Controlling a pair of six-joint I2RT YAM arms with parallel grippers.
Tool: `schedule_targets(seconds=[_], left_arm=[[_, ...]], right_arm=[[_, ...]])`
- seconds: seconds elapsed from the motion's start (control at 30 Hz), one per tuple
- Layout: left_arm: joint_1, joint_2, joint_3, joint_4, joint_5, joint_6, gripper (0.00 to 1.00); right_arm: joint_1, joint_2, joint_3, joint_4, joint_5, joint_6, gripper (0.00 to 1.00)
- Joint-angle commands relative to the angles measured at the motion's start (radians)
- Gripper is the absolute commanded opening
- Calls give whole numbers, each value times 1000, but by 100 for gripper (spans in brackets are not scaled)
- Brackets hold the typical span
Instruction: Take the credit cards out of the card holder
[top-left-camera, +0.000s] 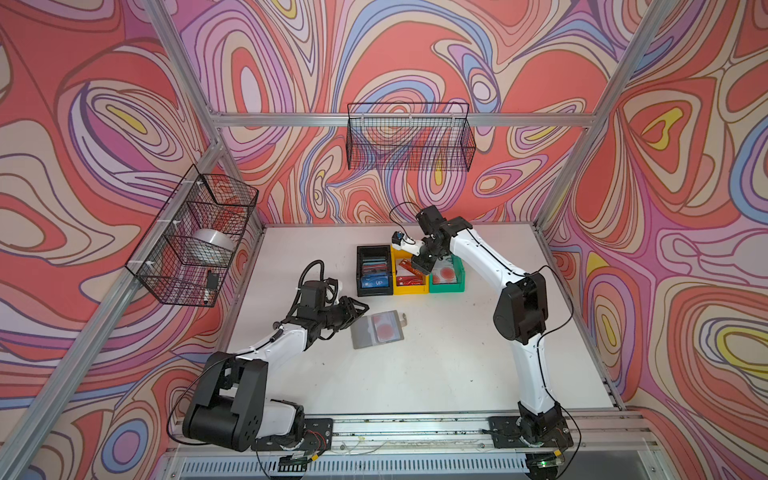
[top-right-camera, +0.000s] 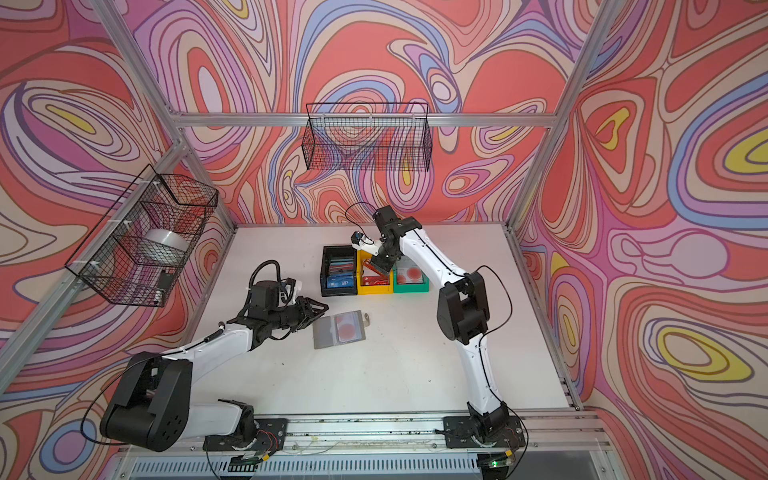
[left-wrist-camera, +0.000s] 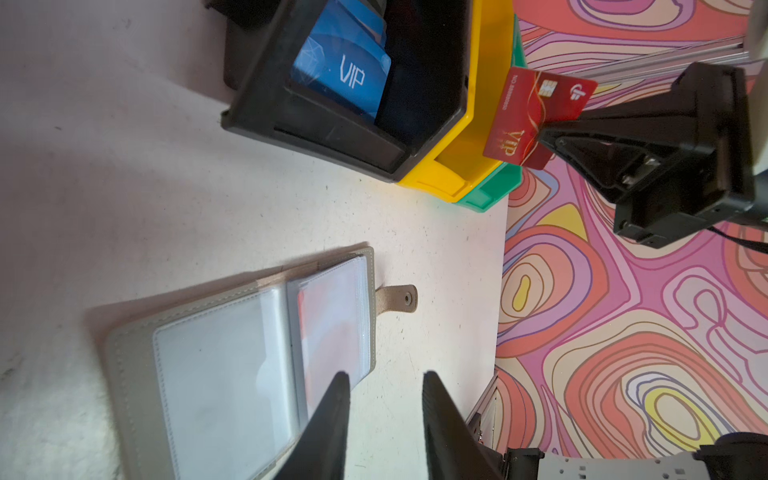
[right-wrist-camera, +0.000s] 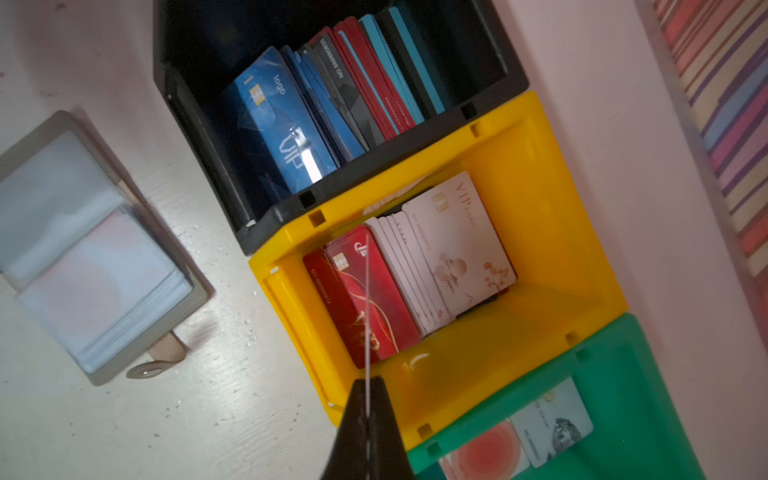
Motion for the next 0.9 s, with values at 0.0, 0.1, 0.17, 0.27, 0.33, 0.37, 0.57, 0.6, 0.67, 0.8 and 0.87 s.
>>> schedule_targets(seconds=[0.0,0.1,0.17,0.27,0.33,0.37,0.57,0.6,0.67,0.8,0.87], left_arm=[[7,-10,-8,18,4,-6,33],[7,5,-6,25,6,-8,33],[7,19,-2,35,13,-11,33],[7,36,-2,56,19,-20,33],[7,42,-3,65,21,-23,33],[7,45,-3,67,22,-23,33],[7,55,-6,78,27,-23,33],[7,55,-8,80,27,-24,33],[7,55,-11,81,26,-22,33],[8,61,-19,92,24,-23,33],[8,66,-23,99,26,-26,33]], right_arm=[[8,-9,1,22,82,-91,0],[12,15,6,10,119,-127,0],[18,23,6,3,123,-146,0],[25,17,-8,3,90,-160,0],[29,15,-14,2,74,-167,0],[36,17,-18,1,75,-171,0],[55,33,-51,6,80,-189,0],[57,39,-51,3,85,-191,0],[61,49,-53,0,102,-195,0],[66,62,-62,5,110,-202,0],[66,68,-65,2,109,-200,0]])
